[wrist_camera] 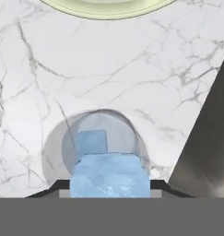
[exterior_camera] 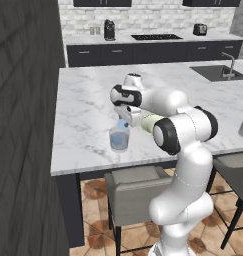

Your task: There are four ice cubes in the ice bowl. Place two ice cubes in each glass of water.

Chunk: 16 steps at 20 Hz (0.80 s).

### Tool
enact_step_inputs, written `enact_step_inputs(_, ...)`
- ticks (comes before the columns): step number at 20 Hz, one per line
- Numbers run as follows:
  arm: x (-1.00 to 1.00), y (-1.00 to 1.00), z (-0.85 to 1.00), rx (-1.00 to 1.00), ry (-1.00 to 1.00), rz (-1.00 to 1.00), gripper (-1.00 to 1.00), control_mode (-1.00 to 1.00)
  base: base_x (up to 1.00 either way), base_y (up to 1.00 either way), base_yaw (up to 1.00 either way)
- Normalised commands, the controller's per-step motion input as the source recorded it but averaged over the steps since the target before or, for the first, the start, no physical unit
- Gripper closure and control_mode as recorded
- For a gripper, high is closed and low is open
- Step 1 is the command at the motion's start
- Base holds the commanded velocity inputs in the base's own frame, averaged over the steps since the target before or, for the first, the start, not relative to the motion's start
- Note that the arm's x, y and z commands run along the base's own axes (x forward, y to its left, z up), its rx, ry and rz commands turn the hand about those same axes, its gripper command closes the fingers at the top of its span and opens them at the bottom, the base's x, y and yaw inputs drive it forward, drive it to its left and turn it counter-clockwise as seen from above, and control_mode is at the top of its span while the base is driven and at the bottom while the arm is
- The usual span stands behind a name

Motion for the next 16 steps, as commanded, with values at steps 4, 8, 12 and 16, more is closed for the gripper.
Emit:
enact_step_inputs(4,0.12,0.29,-0.19,0.00,-0.09,-0.04,1.00,-1.00,0.00,0.00,0.00)
enact_step_inputs(8,0.00,0.02,-0.18,0.00,-0.05,-0.03,1.00,-1.00,0.00,0.00,0.00)
enact_step_inputs(12,0.03,0.00,-0.04,0.00,-0.04,-0.02,1.00,-1.00,0.00,0.00,0.00)
enact_step_inputs(16,-0.03,0.00,-0.11,0.00,-0.01,-0.02,1.00,-1.00,0.00,0.00,0.00)
